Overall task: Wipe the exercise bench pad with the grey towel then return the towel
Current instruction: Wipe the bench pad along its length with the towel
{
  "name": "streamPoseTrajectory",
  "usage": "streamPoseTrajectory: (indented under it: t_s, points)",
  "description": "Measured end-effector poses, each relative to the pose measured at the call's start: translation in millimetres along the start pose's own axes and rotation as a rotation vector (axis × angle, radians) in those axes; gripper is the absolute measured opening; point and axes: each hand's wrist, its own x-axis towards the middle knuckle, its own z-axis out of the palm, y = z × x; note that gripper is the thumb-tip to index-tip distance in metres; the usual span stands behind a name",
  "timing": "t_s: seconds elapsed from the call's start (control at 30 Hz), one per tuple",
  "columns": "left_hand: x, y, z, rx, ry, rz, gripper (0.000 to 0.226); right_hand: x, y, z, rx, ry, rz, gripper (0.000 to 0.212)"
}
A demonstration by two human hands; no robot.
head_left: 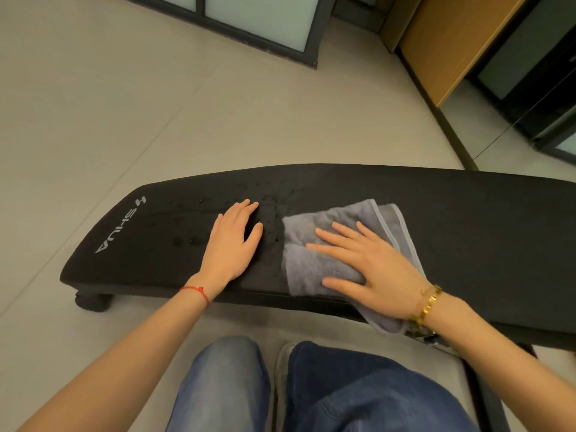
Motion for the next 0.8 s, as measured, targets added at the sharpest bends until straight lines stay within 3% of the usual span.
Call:
streamPoseTrajectory:
  t_s: [0.17,0.27,0.37,0.53,0.63,0.7,0.8]
  points:
    - [0,2,-1,0.000,-0.004,-0.007,0.051,44,65,-23,0.017,0.101,0.241,0.067]
    - [0,2,-1,0.003,-0.001,-0.013,0.051,96,95,-21,-0.081,0.043,0.426,0.059]
    - [0,1,-1,0.003,0.000,-0.008,0.051,88,73,-9,-0.052,0.049,0.325,0.056]
    - [1,1,0,0.000,0.003,-0.007,0.050,-12,11,-9,0.018,0.015,0.041,0.060]
    - [1,2,-1,0.005,0.001,-0.009,0.050,-12,46,-26,0.103,0.025,0.100,0.064]
    - [0,2,-1,0.013,-0.001,-0.015,0.051,19,81,-34,0.069,0.104,0.234,0.065]
    - [0,3,0,0.019,0.003,-0.017,0.051,76,104,-26,-0.052,0.073,0.398,0.060]
